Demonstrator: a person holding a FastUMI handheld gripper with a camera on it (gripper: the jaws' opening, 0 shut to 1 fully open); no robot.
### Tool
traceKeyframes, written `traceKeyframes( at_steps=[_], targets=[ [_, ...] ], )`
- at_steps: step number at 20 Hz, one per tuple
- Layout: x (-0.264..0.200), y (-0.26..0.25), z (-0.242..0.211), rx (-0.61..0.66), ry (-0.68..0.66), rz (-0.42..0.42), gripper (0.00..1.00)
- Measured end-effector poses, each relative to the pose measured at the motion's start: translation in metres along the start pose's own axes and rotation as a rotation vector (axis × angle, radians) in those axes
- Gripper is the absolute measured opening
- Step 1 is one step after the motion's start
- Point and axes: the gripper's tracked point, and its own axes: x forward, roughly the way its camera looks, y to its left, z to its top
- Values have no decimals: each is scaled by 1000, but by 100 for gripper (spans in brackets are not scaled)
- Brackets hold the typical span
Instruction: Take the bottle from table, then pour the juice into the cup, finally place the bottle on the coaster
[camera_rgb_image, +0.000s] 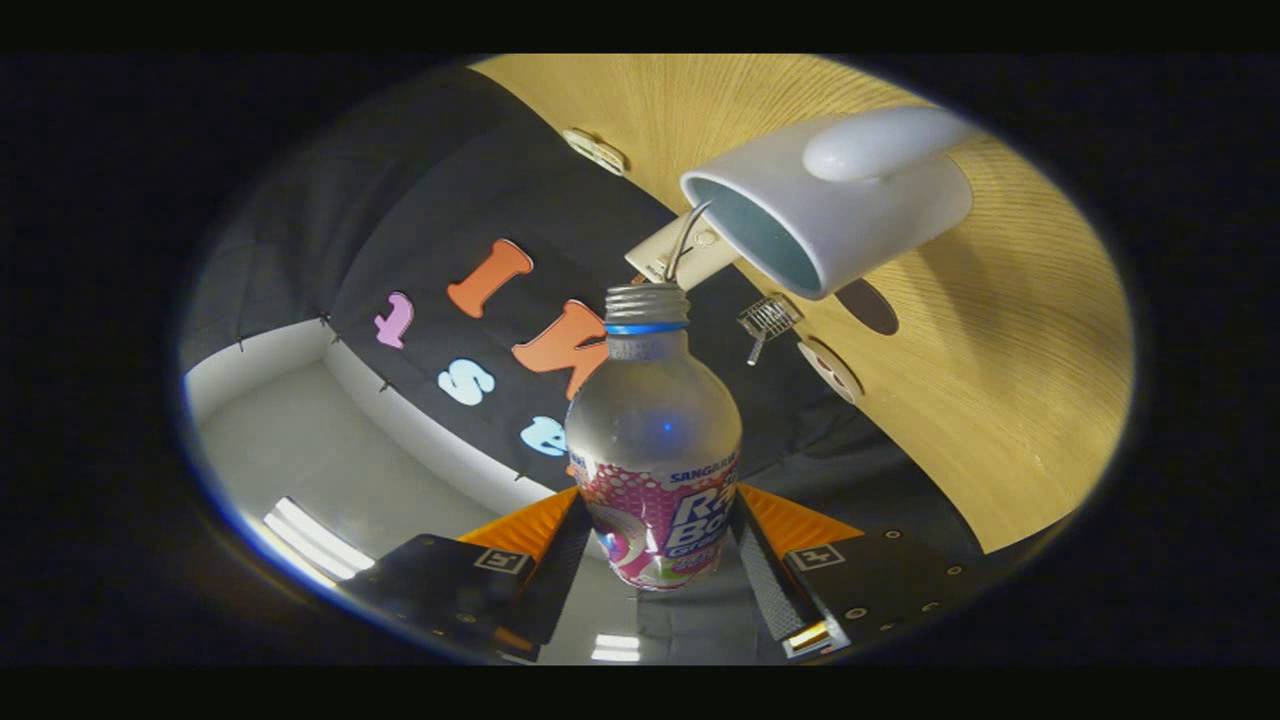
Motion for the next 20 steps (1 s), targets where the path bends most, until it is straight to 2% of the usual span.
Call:
traceKeyframes(
  at_steps=[7, 16, 20],
  targets=[
    [-1, -3, -5, 30, 20, -10, 78],
    [2, -11, -4, 5, 20, -39, 78],
    [3, -23, -3, -98, 11, -98, 78]
  ],
)
